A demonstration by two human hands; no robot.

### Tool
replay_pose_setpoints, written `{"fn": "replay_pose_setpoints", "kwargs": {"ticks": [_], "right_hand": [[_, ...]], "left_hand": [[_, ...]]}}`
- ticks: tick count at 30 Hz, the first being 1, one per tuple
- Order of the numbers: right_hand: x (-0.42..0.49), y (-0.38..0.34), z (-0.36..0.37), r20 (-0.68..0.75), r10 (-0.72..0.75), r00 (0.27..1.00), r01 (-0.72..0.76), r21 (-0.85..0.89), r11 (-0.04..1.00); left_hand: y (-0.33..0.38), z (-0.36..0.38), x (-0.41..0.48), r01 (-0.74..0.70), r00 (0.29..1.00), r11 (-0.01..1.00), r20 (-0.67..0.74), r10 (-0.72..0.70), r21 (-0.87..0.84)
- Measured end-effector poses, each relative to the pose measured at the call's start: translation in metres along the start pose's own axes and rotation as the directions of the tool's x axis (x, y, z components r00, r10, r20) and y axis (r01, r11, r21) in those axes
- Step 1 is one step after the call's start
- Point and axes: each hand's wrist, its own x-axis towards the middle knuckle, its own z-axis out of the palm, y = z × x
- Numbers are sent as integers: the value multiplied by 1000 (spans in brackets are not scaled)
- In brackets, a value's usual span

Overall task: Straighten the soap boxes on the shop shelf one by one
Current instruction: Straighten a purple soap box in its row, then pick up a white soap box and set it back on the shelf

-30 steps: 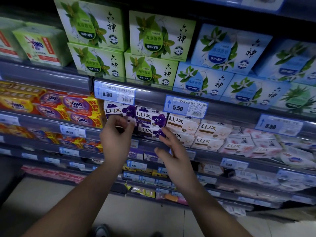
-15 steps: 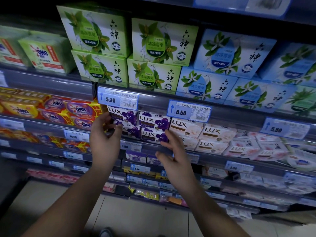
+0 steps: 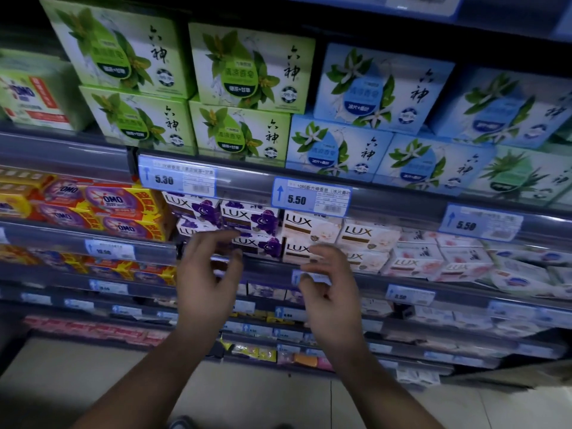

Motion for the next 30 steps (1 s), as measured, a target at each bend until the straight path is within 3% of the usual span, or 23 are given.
{"fn": "replay_pose_setpoints", "kwargs": {"ticks": [3, 6, 17, 21, 30], "right_hand": [[-1, 4, -14, -109, 0, 994, 0, -1, 1000], [2, 5, -21, -73, 17, 997, -17, 4, 1000], [12, 7, -37, 16, 27, 1000, -27, -15, 1000], [11, 6, -42, 74, 45, 996, -45, -8, 999], [6, 8, -51, 94, 34, 995, -40, 57, 998]], "left_hand": [[24, 32, -13, -57, 985, 998, 162, 59, -15], [41, 59, -20, 35, 975, 995, 224, -12, -97], [64, 85, -34, 164, 980, 977, 138, -145, -138], [69, 83, -32, 166, 975, 971, 176, -136, -170], [58, 81, -40, 150, 989, 966, 42, -144, -210]]}}
